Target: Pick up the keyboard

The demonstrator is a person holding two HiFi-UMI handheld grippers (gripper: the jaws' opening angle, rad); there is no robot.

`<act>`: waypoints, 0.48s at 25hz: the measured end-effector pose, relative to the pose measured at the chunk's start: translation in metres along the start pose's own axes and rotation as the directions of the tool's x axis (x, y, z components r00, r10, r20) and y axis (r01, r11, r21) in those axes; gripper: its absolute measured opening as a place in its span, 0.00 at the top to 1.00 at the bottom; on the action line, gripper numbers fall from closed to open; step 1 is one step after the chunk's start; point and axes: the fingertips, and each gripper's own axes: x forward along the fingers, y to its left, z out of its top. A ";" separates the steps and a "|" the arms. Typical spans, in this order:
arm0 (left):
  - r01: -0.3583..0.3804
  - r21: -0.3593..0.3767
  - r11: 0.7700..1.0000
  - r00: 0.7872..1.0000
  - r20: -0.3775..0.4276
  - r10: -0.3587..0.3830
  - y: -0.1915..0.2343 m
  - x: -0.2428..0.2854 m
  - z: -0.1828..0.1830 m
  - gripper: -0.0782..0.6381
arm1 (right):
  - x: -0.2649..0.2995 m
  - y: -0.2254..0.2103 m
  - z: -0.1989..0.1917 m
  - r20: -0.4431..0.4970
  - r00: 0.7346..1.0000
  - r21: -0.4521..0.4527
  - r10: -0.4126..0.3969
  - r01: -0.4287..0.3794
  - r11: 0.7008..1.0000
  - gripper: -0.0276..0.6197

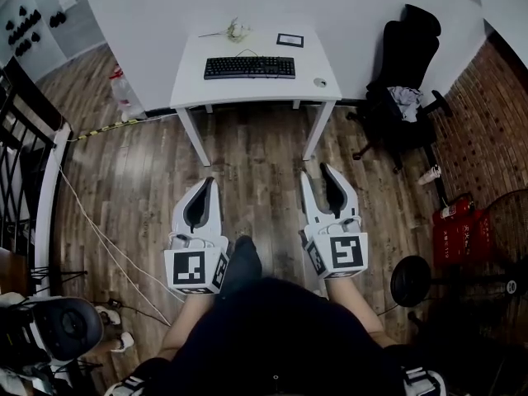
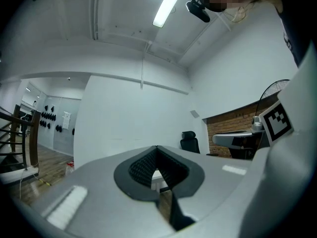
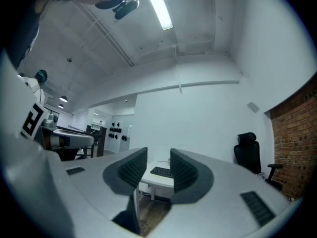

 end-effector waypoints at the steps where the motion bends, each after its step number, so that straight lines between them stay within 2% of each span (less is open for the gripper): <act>1: 0.000 0.000 1.000 1.000 0.000 0.000 0.008 0.012 -0.001 0.88 | 0.013 -0.003 -0.002 -0.002 1.000 0.001 -0.004 0.004 1.000 0.76; 12: 0.030 0.004 1.000 1.000 0.001 -0.030 0.100 0.153 -0.001 0.88 | 0.163 -0.032 -0.008 -0.029 0.997 -0.029 -0.068 0.067 0.997 0.76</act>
